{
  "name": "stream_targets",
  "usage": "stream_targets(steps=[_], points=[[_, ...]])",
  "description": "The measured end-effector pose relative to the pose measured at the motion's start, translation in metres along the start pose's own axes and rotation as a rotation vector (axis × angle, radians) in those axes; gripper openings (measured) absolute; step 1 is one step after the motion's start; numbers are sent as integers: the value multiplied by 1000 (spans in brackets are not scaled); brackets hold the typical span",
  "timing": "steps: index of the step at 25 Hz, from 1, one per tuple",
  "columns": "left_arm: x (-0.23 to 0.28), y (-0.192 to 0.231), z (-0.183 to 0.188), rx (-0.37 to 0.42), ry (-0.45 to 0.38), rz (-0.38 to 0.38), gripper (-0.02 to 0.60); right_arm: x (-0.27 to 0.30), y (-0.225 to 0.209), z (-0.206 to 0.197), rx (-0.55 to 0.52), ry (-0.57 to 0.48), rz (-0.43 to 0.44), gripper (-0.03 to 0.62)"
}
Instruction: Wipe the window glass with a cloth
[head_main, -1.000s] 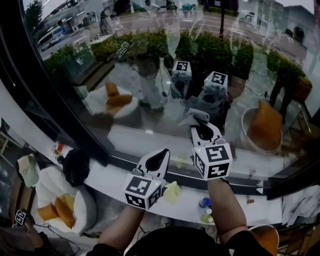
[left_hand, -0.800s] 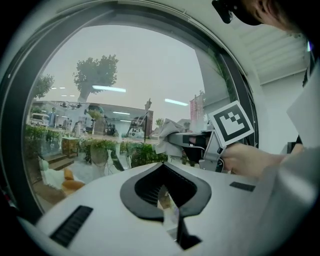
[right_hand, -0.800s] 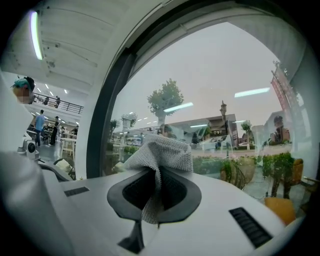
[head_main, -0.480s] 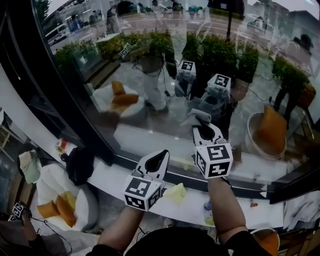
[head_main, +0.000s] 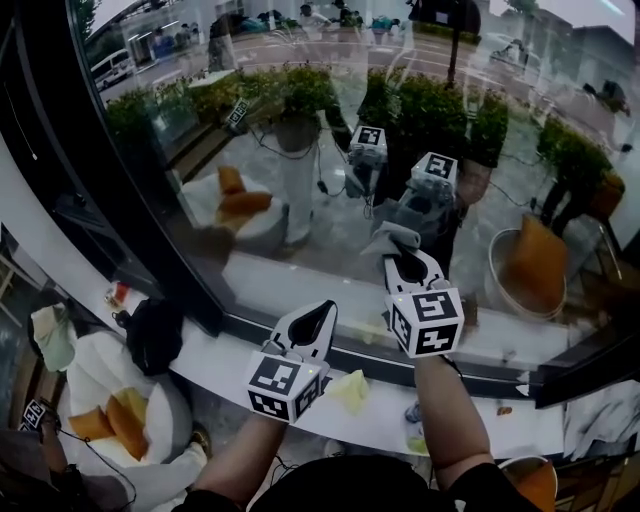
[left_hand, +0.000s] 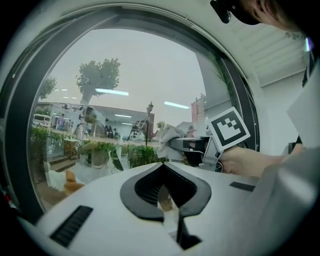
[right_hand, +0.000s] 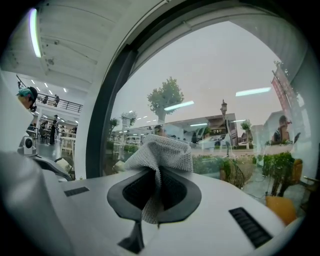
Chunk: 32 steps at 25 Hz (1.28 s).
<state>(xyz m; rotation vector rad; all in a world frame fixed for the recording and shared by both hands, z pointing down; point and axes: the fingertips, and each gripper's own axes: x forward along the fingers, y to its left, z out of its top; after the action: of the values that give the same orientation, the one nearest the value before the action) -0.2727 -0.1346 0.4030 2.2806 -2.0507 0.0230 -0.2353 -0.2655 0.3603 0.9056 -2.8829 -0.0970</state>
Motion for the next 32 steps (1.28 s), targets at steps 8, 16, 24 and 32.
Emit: stream_targets(steps=[8,16,24,32], points=[[2,-2,-1,-3,-3,-17,8,-1,1,1,-5,-1,-2,38],[0,-4,1,-3,-8,-20,8,-2,2,-2,-10,18,-9,38],[-5,-2,11,-7,-31,-24,8,-4,54,12,-80,16,80,38],[-1,-15,36,-15,-47,-58,8,-17,44,64,-114,-53,44,39]])
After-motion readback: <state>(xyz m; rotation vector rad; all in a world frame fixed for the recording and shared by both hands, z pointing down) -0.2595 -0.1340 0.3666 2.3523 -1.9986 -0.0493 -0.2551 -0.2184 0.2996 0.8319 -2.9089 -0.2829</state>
